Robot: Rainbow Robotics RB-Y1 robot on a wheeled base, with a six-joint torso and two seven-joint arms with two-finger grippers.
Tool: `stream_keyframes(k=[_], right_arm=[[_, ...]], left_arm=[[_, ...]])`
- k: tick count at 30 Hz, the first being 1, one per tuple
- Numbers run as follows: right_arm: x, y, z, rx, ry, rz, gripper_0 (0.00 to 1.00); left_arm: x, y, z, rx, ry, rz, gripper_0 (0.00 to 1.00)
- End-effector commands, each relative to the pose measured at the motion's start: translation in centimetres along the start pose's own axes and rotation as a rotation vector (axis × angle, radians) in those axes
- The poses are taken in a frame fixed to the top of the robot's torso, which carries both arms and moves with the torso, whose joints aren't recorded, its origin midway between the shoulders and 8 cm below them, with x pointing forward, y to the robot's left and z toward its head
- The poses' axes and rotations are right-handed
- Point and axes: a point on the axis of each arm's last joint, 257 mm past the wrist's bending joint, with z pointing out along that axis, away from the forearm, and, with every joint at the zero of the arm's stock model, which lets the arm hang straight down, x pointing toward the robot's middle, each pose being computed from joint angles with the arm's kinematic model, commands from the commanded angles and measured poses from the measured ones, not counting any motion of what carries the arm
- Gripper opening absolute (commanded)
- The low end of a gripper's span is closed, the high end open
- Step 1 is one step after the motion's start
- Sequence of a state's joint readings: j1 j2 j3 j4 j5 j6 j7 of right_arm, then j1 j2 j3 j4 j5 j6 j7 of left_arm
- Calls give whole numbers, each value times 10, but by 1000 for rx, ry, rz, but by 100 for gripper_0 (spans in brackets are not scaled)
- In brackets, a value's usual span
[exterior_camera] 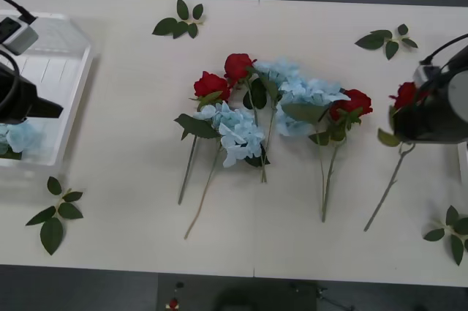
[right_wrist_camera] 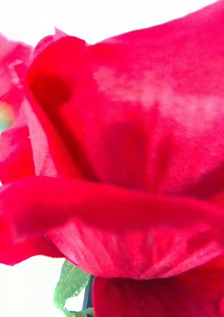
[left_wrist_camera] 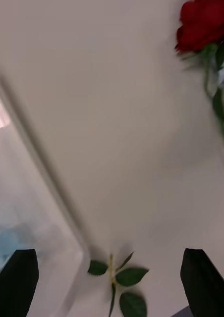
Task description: Put the red flowers into the right box and the blue flowers into the left box
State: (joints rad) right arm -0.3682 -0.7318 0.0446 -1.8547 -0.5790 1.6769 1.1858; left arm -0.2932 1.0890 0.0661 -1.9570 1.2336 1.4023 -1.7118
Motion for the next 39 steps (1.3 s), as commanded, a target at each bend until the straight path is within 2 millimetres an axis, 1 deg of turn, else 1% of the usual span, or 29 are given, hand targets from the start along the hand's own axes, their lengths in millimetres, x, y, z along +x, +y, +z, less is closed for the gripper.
stream_keyframes(k=[1, 3, 7, 8, 9, 10, 11, 13, 14, 15, 16, 18, 20, 22, 23, 26, 28, 31, 32, 33, 35, 36, 37, 38, 39], right_arm=[[-39, -63, -51, 117, -95, 32, 0], [-50, -99, -66, 217, -122, 21, 0], [-72, -155, -75, 363, -156, -44, 0], [-76, -160, -75, 372, -164, -51, 0], [-84, -177, -74, 396, -174, -56, 0], [-87, -183, -74, 404, -177, -56, 0], [-97, -198, -72, 424, -190, -59, 0], [-105, -215, -71, 455, -192, -65, 0], [-114, -233, -66, 488, -194, -79, 0], [-116, -245, -62, 514, -188, -90, 0], [-118, -253, -60, 532, -185, -96, 0], [-122, -276, -52, 592, -174, -117, 0], [-130, -293, -49, 643, -179, -136, 0], [-133, -307, -46, 685, -178, -158, 0], [-138, -319, -45, 722, -185, -178, 0], [-136, -343, -35, 768, -175, -201, 0], [-131, -357, -28, 786, -167, -212, 0], [-126, -366, -17, 792, -166, -229, 0], [-125, -369, -15, 793, -171, -233, 2], [-123, -370, -12, 790, -173, -233, 10], [-121, -373, -11, 786, -179, -226, 28], [-119, -374, -9, 780, -179, -215, 39], [-118, -373, -8, 772, -181, -208, 47], [-118, -370, -5, 753, -188, -193, 61], [-117, -369, -2, 741, -187, -185, 65]], left_arm=[[-32, -30, 28, 62, -51, -130, 83], [-44, -41, 48, 67, -63, -161, 83], [-52, -58, 83, 65, -60, -210, 83], [-52, -61, 88, 66, -60, -215, 83], [-52, -66, 102, 59, -57, -214, 83], [-52, -69, 108, 59, -58, -210, 83], [-52, -72, 120, 48, -56, -198, 83], [-54, -79, 132, 46, -50, -184, 83], [-53, -82, 141, 39, -41, -171, 83], [-52, -85, 146, 36, -36, -164, 83], [-54, -88, 148, 36, -37, -158, 83], [-57, -95, 161, 30, -35, -145, 83], [-61, -101, 174, 15, -38, -117, 83], [-64, -105, 184, 2, -38, -97, 83], [-65, -109, 193, -4, -37, -86, 83], [-67, -118, 208, -10, -35, -68, 83], [-69, -127, 217, -2, -32, -62, 83], [-74, -134, 224, -10, -28, -43, 83], [-75, -137, 228, -16, -23, -34, 83], [-77, -138, 230, -22, -23, -30, 83], [-78, -141, 236, -25, -16, -27, 83], [-77, -141, 240, -28, -13, -32, 83], [-78, -143, 242, -27, -15, -35, 83], [-77, -141, 246, -34, -16, -38, 83], [-78, -140, 247, -38, -21, -40, 81]])
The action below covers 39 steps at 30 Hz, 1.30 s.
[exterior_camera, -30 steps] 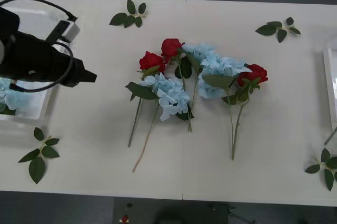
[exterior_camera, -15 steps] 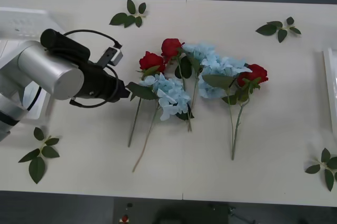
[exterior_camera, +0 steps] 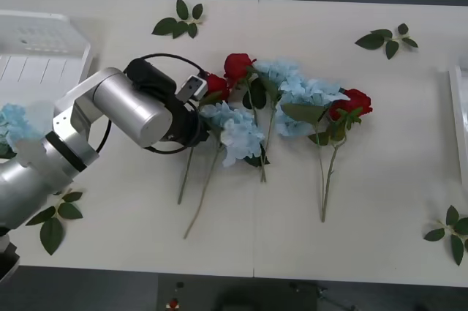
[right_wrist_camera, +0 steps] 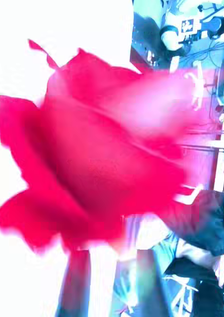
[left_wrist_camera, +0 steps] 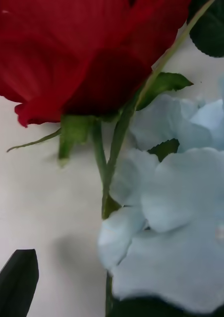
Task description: Put the red flowers into the right box and the blue flowers into the left box
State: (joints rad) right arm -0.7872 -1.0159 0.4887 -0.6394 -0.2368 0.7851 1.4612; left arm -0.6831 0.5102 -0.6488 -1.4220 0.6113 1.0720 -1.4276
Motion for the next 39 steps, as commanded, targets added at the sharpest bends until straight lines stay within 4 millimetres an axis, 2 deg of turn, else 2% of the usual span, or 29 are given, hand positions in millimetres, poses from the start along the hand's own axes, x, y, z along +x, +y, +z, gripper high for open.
stream_keyframes(k=[1, 2, 3, 4, 6, 7, 8, 10, 11, 12, 15, 19, 22, 25, 28, 30, 33, 36, 39], right_arm=[[-10, -12, -3, -37, -21, 102, 73], [-10, -3, -4, -71, -17, 128, 82], [-10, 10, -5, -109, -10, 156, 86], [-10, 18, -6, -132, -4, 173, 88], [-9, 56, -12, -239, 29, 255, 93], [-10, 65, -15, -269, 41, 281, 95], [-11, 92, -26, -354, 83, 350, 100], [-13, 117, -40, -440, 123, 391, 100], [-16, 137, -58, -514, 164, 407, 100], [-20, 147, -69, -553, 177, 399, 100], [-27, 183, -110, -664, 226, 381, 100], [-34, 215, -160, -751, 218, 355, 100], [-31, 241, -196, -797, 205, 339, 100], [-24, 261, -222, -828, 197, 328, 100], [-17, 271, -236, -836, 196, 325, 100], [-14, 281, -245, -849, 195, 315, 100], [-16, 298, -256, -885, 205, 319, 100], [-25, 317, -268, -914, 194, 330, 100], [-31, 337, -276, -926, 202, 342, 100]], left_arm=[[-26, 8, 2, -29, -61, -41, 75], [-26, 10, 6, -35, -65, -41, 72], [-27, 9, 9, -36, -71, -35, 71], [-26, 9, 12, -37, -70, -34, 71], [-24, 6, 19, -41, -66, -14, 71], [-25, 5, 20, -43, -66, -8, 70], [-24, 6, 22, -48, -61, 2, 68], [-24, 6, 22, -51, -60, 10, 63], [-23, 5, 23, -49, -57, 10, 57], [-23, 4, 23, -47, -59, 11, 49], [-24, 3, 23, -46, -59, 11, 0], [-25, 3, 23, -50, -62, 17, 0], [-25, 4, 23, -55, -63, 20, 0], [-29, 8, 21, -71, -72, 33, 0], [-34, 17, 16, -87, -87, 32, 0], [-36, 34, 7, -111, -97, 31, 0], [-41, 64, -16, -137, -122, 31, 0], [-40, 78, -42, -121, -141, 9, 0], [-54, 70, -81, -47, -230, -29, 0]])
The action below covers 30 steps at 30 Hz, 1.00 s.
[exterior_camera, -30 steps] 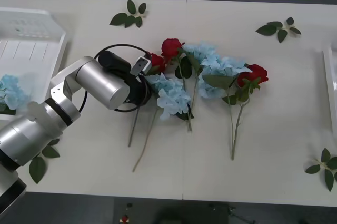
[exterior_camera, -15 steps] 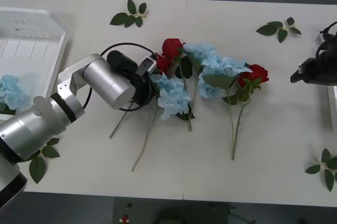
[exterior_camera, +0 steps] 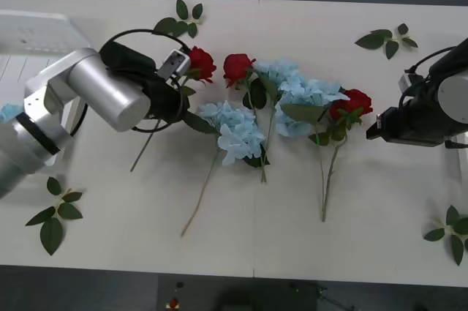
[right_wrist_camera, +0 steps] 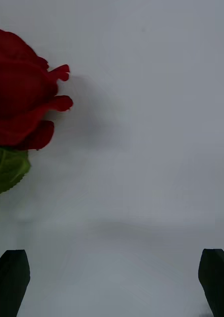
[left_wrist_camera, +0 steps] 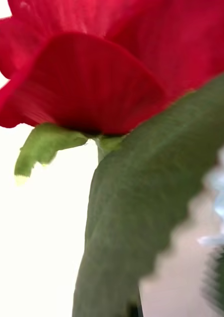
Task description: Put the red flowers into the right box and the blue flowers into the left box
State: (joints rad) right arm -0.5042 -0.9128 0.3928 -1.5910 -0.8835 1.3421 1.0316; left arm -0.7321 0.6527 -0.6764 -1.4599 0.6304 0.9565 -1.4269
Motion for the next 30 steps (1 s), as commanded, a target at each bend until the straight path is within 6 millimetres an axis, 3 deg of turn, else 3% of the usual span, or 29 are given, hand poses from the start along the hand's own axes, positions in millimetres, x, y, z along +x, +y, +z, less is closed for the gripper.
stream_keyframes(k=[1, 8, 12, 17, 18, 22, 24, 30], right_arm=[[-19, 36, 2, -38, -31, 47, 100], [-27, 70, 23, -40, -35, 66, 100], [-34, 81, 28, -41, -33, 79, 100], [-41, 80, 34, -16, -40, 88, 100], [-41, 78, 37, -10, -32, 92, 95], [-42, 75, 42, -1, -19, 112, 49], [-43, 73, 44, 9, -21, 114, 36], [-37, 63, 53, 32, -7, 121, 15]], left_arm=[[-28, 12, -54, 54, -123, -99, 0], [-110, -43, -153, 280, -434, -120, 0], [-133, -62, -181, 342, -593, -111, 0], [-133, -92, -192, 387, -742, -78, 0], [-131, -98, -193, 385, -761, -51, 0], [-116, -121, -196, 393, -799, 37, 0], [-110, -130, -201, 402, -814, 67, 0], [-109, -154, -219, 435, -854, 129, 0]])
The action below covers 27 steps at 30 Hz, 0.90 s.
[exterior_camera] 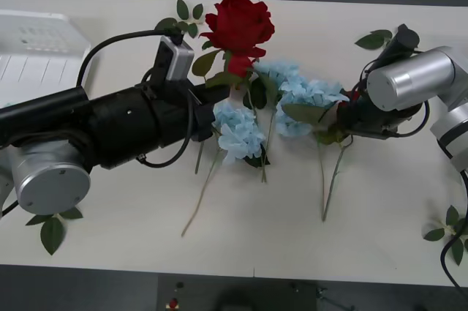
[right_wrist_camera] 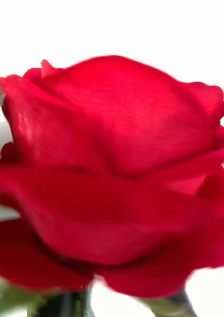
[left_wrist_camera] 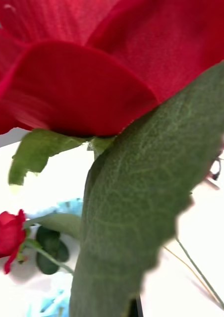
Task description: Put the red flowers into the right box and the blue flowers into the left box
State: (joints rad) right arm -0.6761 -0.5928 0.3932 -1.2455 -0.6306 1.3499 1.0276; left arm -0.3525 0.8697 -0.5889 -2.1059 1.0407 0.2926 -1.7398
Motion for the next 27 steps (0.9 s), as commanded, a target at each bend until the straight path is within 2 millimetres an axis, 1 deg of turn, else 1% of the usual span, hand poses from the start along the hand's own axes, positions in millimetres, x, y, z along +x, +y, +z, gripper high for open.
stream_keyframes(k=[1, 2, 5, 6, 8, 9, 11, 14, 16, 17, 18, 20, 21, 23, 24, 27], right_arm=[[-12, 7, -4, -9, -26, 50, 3], [-13, 6, -5, -6, -28, 52, 0], [-16, 4, -7, -6, -31, 55, 0], [-17, 1, -9, -4, -31, 57, 0], [-19, 0, -14, -11, -24, 64, 0], [-21, -2, -17, -12, -26, 66, 0], [-27, -6, -28, -16, -32, 64, 0], [-40, -19, -54, -21, -62, 48, 0], [-51, -31, -76, -28, -80, 48, 0], [-56, -41, -93, -34, -86, 55, 0], [-62, -49, -105, -32, -96, 58, 0], [-78, -73, -140, 4, -138, 48, 0], [-84, -84, -153, 31, -154, 40, 0], [-93, -104, -176, 87, -171, 19, 0], [-99, -117, -189, 124, -176, -6, 0], [-111, -155, -212, 218, -184, -39, 0]], left_arm=[[-35, -18, -4, 32, -68, 113, 0], [-39, -19, -4, 35, -75, 133, 0], [-51, -24, 0, 47, -94, 208, 0], [-59, -27, 3, 57, -107, 234, 0], [-73, -32, 8, 71, -133, 246, 0], [-77, -34, 10, 74, -142, 245, 0], [-88, -39, 15, 81, -181, 221, 0], [-94, -45, 22, 88, -210, 185, 0], [-97, -49, 26, 91, -224, 167, 0], [-98, -51, 27, 94, -231, 160, 0], [-99, -51, 28, 93, -234, 156, 0], [-99, -52, 28, 96, -236, 149, 0], [-100, -53, 28, 97, -239, 148, 0], [-102, -52, 28, 96, -247, 141, 0], [-104, -54, 28, 98, -254, 136, 0], [-107, -58, 30, 105, -266, 118, 0]])
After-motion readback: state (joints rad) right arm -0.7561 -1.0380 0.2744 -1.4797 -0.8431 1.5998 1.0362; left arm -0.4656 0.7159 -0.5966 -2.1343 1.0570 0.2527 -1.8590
